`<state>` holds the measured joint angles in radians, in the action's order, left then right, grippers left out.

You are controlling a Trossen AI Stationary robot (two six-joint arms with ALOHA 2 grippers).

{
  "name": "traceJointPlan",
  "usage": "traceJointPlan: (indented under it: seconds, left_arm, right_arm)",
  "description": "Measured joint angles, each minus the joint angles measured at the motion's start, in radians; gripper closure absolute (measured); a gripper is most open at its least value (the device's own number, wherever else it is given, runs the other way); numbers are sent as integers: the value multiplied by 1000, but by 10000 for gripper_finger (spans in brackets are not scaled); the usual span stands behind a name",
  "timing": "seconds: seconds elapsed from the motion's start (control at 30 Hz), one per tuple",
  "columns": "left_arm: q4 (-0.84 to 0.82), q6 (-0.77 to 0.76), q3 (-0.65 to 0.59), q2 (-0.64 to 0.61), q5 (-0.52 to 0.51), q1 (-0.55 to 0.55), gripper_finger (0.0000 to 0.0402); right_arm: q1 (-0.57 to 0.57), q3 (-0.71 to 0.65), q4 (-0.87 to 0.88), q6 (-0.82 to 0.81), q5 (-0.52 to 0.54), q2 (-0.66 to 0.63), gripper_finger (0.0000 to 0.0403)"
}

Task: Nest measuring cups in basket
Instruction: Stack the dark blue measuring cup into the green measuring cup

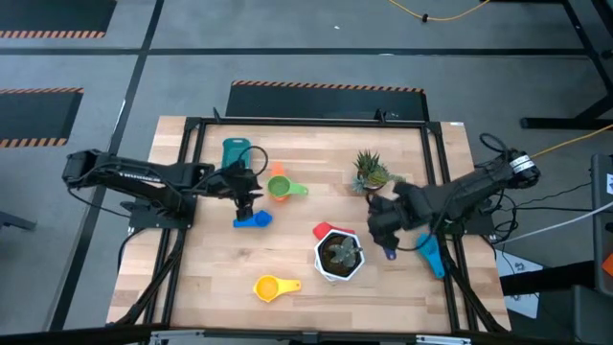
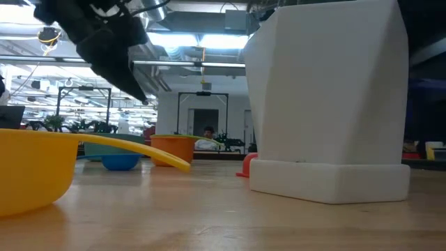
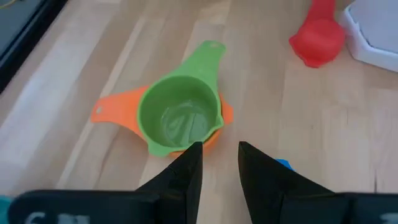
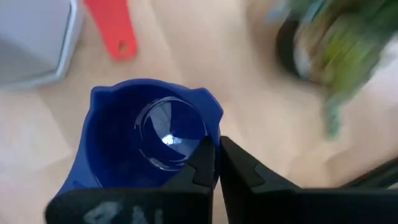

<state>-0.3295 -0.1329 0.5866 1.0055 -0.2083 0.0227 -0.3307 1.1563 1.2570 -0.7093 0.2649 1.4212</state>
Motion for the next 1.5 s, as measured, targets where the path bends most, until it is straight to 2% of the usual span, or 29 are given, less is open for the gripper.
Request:
traceJointPlan:
  seconds: [0.23, 0.4, 0.53, 0.7, 0.9, 1.2, 1.33, 1.5]
  left_arm:
    - [112, -26, -91, 0, 1, 0, 305]
    - [117, -68, -114, 3, 1, 0, 305]
    - [117, -71, -117, 3, 1, 0, 305]
    - [118, -71, -117, 3, 1, 0, 305]
    - [122, -71, -117, 3, 1, 0, 305]
    - [128, -71, -117, 3, 1, 0, 305]
    - [130, -71, -117, 3, 1, 0, 305]
    - [133, -71, -117, 3, 1, 0, 305]
  right_arm:
    - [222, 150, -57, 395, 98, 0, 388]
    - [383, 189, -268, 658, 97, 0, 387]
    - [486, 189, -511, 853, -12, 13, 387]
    - [565, 189, -799, 998, -197, 83, 387]
    - [598, 189, -1003, 1044, -340, 223, 387]
    - [602, 189, -1152, 1027, -464, 416, 386]
    - [601, 189, -1191, 1025, -503, 472, 386]
    - [600, 189, -1208, 1025, -503, 505, 386]
